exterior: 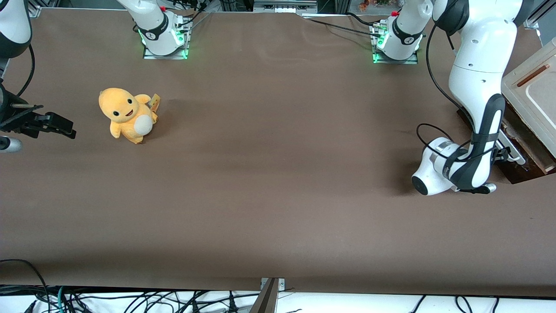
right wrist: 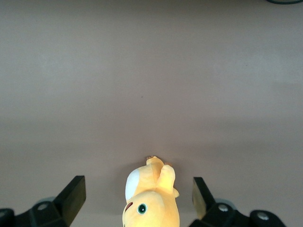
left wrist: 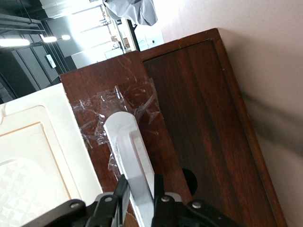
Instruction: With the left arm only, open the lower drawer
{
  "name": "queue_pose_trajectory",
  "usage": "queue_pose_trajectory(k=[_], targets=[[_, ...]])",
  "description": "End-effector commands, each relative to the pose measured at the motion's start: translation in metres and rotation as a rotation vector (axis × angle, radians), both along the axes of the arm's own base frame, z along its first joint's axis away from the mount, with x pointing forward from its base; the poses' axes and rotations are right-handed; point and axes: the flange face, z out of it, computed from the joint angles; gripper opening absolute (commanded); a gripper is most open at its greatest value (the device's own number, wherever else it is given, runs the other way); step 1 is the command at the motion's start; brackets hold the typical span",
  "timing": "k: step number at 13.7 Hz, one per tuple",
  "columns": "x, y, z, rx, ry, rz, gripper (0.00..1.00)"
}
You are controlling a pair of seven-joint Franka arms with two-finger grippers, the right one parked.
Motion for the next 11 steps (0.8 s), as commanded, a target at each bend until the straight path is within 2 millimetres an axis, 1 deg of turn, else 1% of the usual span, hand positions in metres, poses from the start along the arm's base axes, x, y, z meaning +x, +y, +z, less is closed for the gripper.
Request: queue_pose_trajectory(k=[1,3,4,6,11], targets=[[0.005,-0.023,-0.002,-0.034,0.032,0.001,0.12],[0.007,-0.022,0.002,-0.031,0.027,0.007,0.12],[0.010,-0.028,0.005,-0.045,0.015,0.014,0.12],[0.010,-0.037,0.005,-0.057,0.013,0.015,0.12],[0.010,-0.041,0.004,-0.059,0.014,0.013,0.12]])
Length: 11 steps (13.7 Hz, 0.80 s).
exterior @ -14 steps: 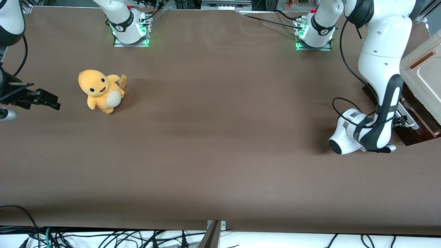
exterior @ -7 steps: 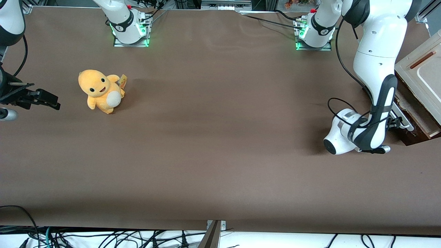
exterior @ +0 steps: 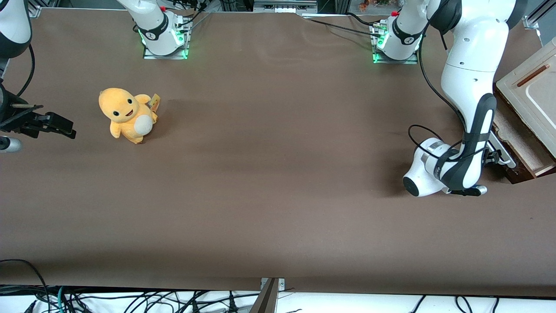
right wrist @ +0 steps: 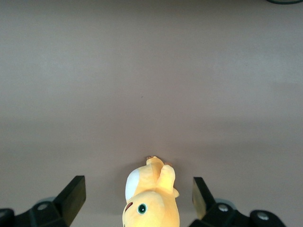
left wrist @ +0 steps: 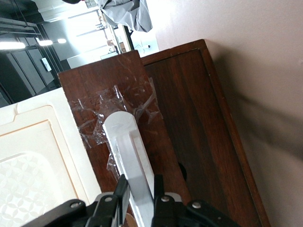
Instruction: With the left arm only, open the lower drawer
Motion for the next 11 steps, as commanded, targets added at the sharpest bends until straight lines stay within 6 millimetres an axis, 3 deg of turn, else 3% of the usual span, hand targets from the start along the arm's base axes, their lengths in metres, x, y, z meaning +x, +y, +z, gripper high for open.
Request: queue_pose_trajectory(k=[1,11], targets=[[0.002,-0.013,0.000,-0.035,0.035,0.022,0.12],[0.004,-0.026,0.002,-0.083,0.017,0.055,0.12]])
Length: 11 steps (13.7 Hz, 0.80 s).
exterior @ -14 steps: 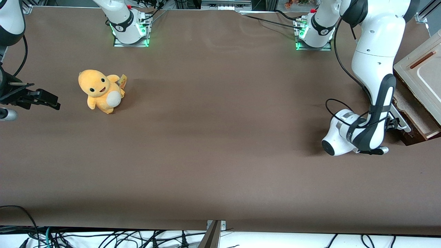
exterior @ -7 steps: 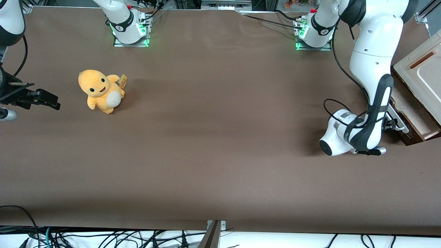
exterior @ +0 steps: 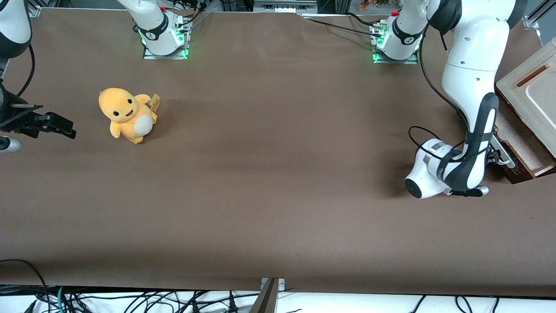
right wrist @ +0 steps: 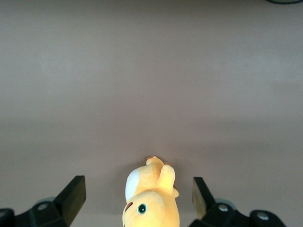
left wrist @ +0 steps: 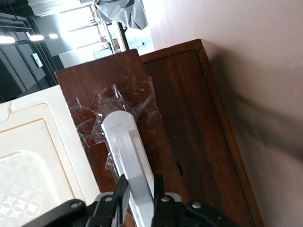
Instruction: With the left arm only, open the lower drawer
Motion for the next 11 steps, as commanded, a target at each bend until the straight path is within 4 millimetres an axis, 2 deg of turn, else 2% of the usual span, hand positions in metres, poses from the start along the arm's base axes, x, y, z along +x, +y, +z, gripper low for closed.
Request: queue_pose_trajectory(k=[1,4,11], targets=[[-0.001,-0.026,-0.002,-0.059,0.032,0.030,0.12],[-0.001,-0.035,-0.003,-0.063,0.033,0.020,0.12],[-0.001,-0.040,-0.003,-0.072,0.028,0.026,0.13]])
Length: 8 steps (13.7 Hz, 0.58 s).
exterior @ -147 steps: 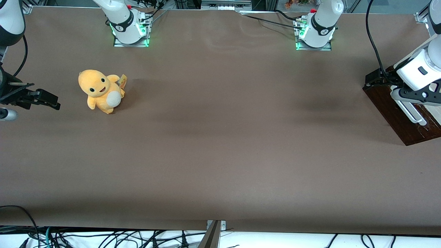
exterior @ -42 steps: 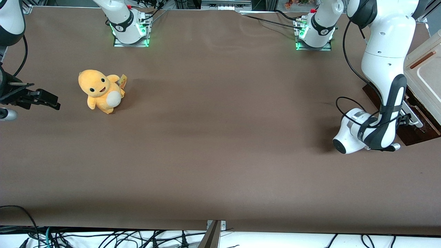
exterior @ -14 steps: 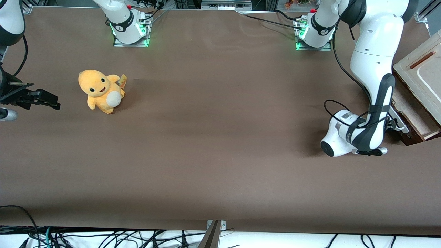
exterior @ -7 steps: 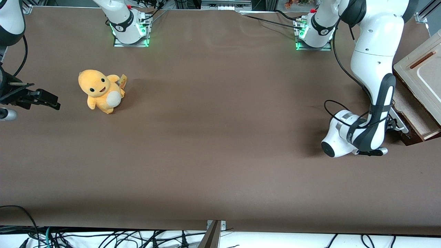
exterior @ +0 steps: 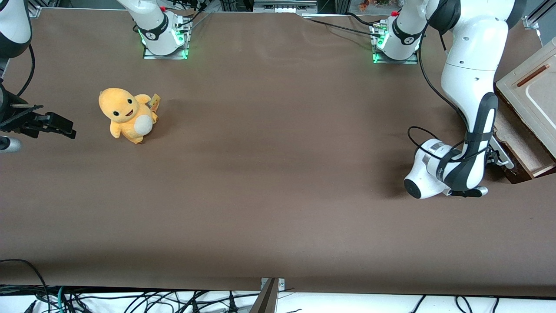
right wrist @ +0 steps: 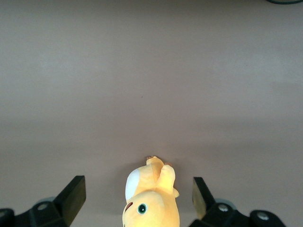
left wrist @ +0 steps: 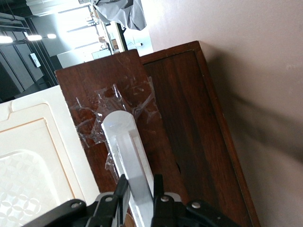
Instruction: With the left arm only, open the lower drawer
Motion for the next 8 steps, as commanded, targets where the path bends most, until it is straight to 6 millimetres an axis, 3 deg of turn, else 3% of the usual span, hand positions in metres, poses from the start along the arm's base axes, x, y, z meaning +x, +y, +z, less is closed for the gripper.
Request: queue_pose_trajectory(k=[1,8], targets=[[-0.004,-0.036,-0.005,-0.065,0.037,0.027,0.13],[-0.004,-0.046,-0.006,-0.079,0.037,0.022,0.14]])
